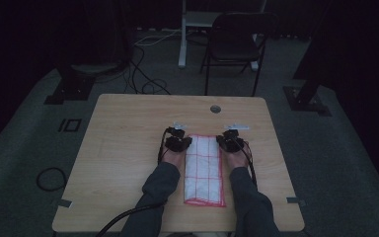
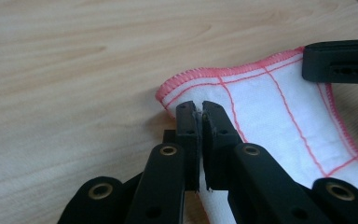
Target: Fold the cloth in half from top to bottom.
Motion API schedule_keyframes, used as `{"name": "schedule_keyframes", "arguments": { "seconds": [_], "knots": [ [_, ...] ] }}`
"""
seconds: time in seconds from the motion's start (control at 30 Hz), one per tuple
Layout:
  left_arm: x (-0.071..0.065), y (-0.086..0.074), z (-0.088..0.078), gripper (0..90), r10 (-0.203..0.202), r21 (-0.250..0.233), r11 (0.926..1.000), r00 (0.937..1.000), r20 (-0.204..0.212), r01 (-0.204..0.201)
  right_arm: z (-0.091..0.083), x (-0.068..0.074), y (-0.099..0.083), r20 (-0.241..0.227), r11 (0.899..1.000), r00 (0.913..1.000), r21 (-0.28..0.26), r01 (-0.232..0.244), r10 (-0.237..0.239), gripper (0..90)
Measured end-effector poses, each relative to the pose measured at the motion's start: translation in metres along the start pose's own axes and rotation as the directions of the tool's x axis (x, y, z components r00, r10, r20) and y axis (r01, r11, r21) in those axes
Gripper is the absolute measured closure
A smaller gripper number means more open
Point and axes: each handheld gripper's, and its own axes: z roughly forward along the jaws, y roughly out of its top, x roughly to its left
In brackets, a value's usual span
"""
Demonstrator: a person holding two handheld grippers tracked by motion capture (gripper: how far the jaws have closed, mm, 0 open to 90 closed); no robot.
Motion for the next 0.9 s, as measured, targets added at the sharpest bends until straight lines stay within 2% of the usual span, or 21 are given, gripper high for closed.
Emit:
{"name": "schedule_keyframes", "arguments": {
  "seconds": [0.07,0.4,0.53,0.67,0.9],
  "knots": [
    [0.000,0.003,-0.004,86.9,-0.008,-0.019,0.9998,0.9999,0.007,0.008,-0.003,0.000,0.002,-0.002,1.000,1.0000,-0.012,0.001,-0.001,86.6],
    [-0.006,0.014,-0.018,86.9,0.028,-0.062,0.9977,0.9994,0.022,-0.027,-0.015,-0.001,0.008,-0.018,0.998,0.9997,-0.063,-0.017,0.016,86.7],
    [-0.007,0.021,-0.024,86.9,0.031,-0.082,0.9962,0.9992,0.027,-0.029,-0.023,-0.001,0.014,-0.022,0.996,0.9997,-0.090,-0.007,0.005,86.7],
    [-0.008,0.025,-0.030,86.9,0.050,-0.093,0.9945,0.9985,0.023,-0.048,-0.029,0.001,0.019,-0.024,0.994,0.9997,-0.109,0.006,-0.008,86.7],
    [-0.009,0.021,-0.039,86.9,0.073,-0.100,0.9926,0.9970,0.026,-0.070,-0.039,0.005,0.020,-0.044,0.992,0.9985,-0.123,0.028,-0.034,86.6]
  ]
}}
